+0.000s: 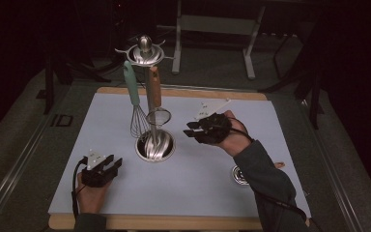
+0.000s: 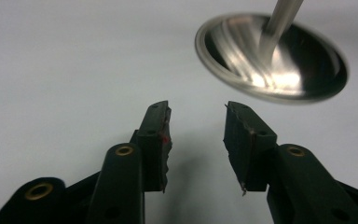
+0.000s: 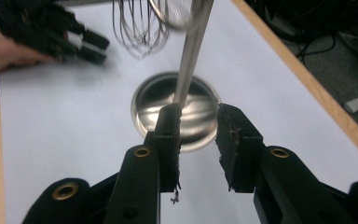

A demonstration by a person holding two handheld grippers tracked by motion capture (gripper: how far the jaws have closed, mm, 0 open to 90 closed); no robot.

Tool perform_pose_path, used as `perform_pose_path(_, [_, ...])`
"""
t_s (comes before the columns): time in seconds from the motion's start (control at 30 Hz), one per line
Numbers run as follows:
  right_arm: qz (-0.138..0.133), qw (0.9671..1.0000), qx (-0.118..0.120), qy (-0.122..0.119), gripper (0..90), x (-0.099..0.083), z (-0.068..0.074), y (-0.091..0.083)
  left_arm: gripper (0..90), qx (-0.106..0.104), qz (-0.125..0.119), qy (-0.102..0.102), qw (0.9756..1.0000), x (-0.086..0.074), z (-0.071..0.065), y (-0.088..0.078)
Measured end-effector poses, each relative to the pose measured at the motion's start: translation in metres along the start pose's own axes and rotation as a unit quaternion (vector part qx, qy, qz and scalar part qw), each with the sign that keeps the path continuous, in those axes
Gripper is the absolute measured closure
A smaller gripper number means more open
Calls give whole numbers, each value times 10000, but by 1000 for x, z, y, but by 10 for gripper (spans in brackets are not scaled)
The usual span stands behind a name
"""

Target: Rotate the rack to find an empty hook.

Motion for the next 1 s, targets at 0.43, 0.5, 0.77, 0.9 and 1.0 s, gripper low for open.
perform_pose_path(0.43, [494,9986,-156,91,655,-41,1,7,897,-313,-1552,-264,9870,76,-20,-43])
perform_pose_path(0.5, [552,9983,-172,112,651,-47,3,7,898,-347,-1784,-298,9829,90,-21,-49])
perform_pose_path(0.77, [681,9971,-167,290,628,-70,10,14,898,-634,-2379,-329,9687,135,-35,-66])
perform_pose_path(0.9, [613,9971,-157,427,619,-78,20,18,898,-641,-2638,-228,9622,155,-42,-73])
perform_pose_path(1.0, [709,9964,-197,414,613,-87,27,23,898,-688,-2789,-189,9577,170,-47,-78])
Point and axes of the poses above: each handheld gripper's, and its own axes: y roughly forward along the jaws, x roughly out of its top, z roughly to its left, the point moved 5 cm from there along y, roughly forward along the jaws, and after that the axes turned 5 degrees about -z, right-handed, at the moved point
